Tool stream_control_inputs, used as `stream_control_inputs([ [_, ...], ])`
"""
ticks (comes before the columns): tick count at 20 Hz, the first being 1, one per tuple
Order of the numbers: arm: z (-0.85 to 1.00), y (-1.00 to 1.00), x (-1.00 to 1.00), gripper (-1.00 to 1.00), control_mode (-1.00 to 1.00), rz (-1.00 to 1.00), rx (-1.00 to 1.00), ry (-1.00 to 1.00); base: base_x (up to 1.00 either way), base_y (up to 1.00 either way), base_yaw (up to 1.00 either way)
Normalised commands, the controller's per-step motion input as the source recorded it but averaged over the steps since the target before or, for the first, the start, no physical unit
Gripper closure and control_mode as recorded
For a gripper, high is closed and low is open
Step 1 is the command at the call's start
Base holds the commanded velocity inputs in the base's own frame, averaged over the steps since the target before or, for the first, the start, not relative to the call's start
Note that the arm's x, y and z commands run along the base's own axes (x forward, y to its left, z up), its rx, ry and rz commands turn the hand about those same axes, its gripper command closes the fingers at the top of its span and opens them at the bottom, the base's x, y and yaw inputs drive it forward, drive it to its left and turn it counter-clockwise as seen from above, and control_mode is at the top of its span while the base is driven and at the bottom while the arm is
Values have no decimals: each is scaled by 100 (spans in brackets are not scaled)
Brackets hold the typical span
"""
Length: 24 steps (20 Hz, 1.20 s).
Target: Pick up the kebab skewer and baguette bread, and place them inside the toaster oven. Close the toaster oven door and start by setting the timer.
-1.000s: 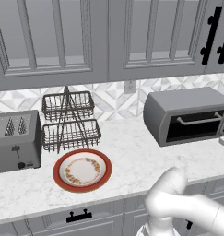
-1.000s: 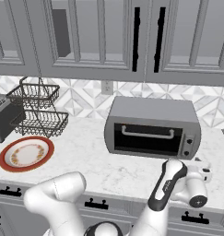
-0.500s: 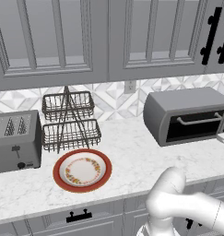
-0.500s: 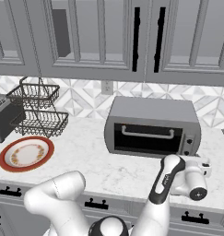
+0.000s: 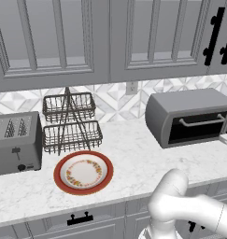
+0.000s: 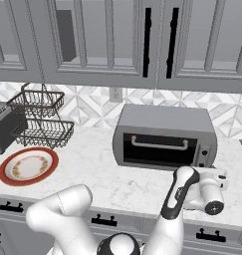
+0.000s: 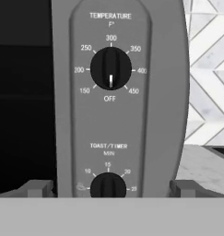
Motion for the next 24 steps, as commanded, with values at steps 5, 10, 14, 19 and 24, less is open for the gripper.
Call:
stream_control_inputs([
  [5,0,0,8,-100,-100,0,0,0,0,0,0],
  [10,0,0,1,-100,-100,0,0,0,0,0,0],
  [14,0,0,0,-100,-100,0,0,0,0,0,0],
  [19,0,0,0,-100,-100,0,0,0,0,0,0],
  [24,0,0,0,100,-100,0,0,0,0,0,0],
])
